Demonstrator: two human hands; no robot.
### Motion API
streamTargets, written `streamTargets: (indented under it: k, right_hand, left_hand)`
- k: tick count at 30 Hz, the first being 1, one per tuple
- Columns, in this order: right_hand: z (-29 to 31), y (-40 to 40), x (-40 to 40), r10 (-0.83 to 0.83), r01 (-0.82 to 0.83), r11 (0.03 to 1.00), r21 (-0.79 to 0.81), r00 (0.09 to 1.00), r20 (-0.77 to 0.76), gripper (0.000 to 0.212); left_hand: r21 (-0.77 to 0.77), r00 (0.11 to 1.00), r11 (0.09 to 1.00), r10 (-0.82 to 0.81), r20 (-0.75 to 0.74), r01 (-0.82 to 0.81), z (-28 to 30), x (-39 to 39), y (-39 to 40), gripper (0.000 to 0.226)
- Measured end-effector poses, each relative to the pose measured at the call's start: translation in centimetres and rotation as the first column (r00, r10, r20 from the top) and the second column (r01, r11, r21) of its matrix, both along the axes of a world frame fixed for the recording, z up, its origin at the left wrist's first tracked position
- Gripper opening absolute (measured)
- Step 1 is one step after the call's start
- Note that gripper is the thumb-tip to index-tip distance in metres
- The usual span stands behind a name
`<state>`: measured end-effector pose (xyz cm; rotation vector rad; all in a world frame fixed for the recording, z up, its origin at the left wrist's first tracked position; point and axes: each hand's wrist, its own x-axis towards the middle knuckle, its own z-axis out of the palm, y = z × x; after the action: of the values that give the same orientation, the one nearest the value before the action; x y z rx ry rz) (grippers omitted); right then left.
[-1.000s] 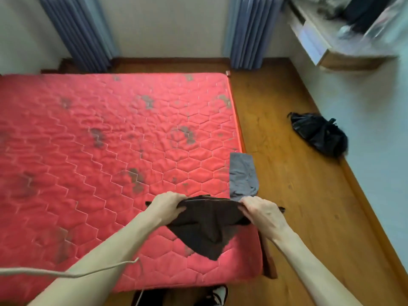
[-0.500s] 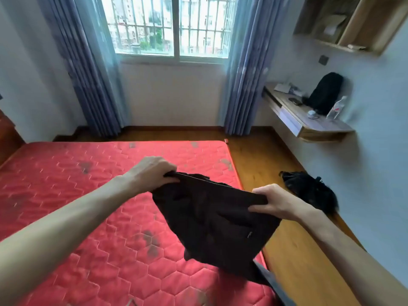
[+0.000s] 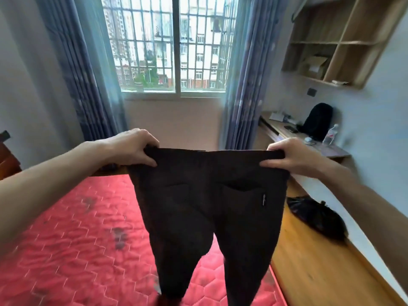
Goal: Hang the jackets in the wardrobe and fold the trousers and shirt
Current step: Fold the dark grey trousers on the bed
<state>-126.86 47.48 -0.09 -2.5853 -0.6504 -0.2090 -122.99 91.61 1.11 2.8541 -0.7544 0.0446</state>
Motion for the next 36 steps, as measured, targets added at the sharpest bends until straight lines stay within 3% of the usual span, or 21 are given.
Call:
streamTargets:
  k: [6,8,10,12,14,15,19,21,23,25,28,33,36]
  right_hand:
    - [5.3,-0.3,1.2,0.115,-0.096,0.957,0.275,0.992,-0.054,0.008]
    - [6.7,-0.4,1.1,0.118,-0.102,0.917,0.385,0.993,-0.017,0.016]
    - [7.7,-0.7,0.9,0.12,-0.122,0.857,0.5,0.992,0.037,0.022]
    - [8.0,-0.9,0.9,0.191,-0.169,0.741,0.649,0.981,0.037,0.026]
    - [7.9,-0.3,1.2,0.256,-0.155,0.613,0.774,0.967,-0.009,0.032]
    - [7.7,0.2,1.6,0.255,-0.143,0.61,0.779,0.967,-0.022,0.033]
    - [6.0,3.1,3.9,0.074,-0.078,0.854,0.514,0.997,0.029,0.024]
    - [5.1,3.8,4.7,0.008,-0.047,0.869,0.492,0.997,0.082,0.025]
    - [4.5,4.0,4.9,-0.037,-0.039,0.866,0.499,0.989,0.141,0.02]
    - [4.7,3.6,4.9,-0.009,-0.07,0.859,0.507,0.989,0.151,0.016]
    - [5.7,1.9,4.3,0.214,-0.174,0.861,0.478,0.976,-0.029,0.011]
    - [6.0,-2.0,3.3,0.483,-0.326,0.851,0.411,0.794,-0.371,0.033]
    - [6.2,-1.8,3.7,0.479,-0.342,0.853,0.394,0.812,-0.332,0.028]
  left_hand:
    - [-0.252,0.998,0.967,0.026,-0.062,-0.041,4.3,-0.7,2.4,0.017]
    - [-0.438,0.986,0.892,0.048,-0.16,-0.115,5.8,-1.1,3.7,0.03]
    - [-0.69,0.962,0.696,0.003,-0.274,-0.199,6.9,-1.6,5.2,0.046]
    - [-0.877,0.938,0.421,-0.143,-0.317,-0.232,7.2,-1.7,6.4,0.057]
    - [-0.944,0.924,0.199,-0.229,-0.305,-0.262,7.0,-1.3,6.9,0.044]
    - [-0.943,0.927,0.177,-0.201,-0.315,-0.282,6.6,-0.9,6.9,0.04]
    - [-0.875,0.93,0.339,0.246,-0.274,-0.347,3.5,0.9,5.9,0.039]
    - [-0.903,0.925,0.288,0.301,-0.231,-0.319,2.2,1.6,5.7,0.039]
    - [-0.925,0.935,0.227,0.255,-0.245,-0.305,1.7,2.0,5.8,0.037]
    - [-0.922,0.942,0.229,0.197,-0.271,-0.313,1.8,2.1,6.3,0.032]
    - [-0.927,0.953,0.221,0.069,-0.296,-0.304,2.2,2.0,6.9,0.03]
    - [-0.953,0.914,0.122,-0.274,-0.3,-0.277,3.1,1.2,7.2,0.038]
    - [-0.96,0.867,0.102,-0.414,-0.279,-0.26,3.4,1.4,5.8,0.035]
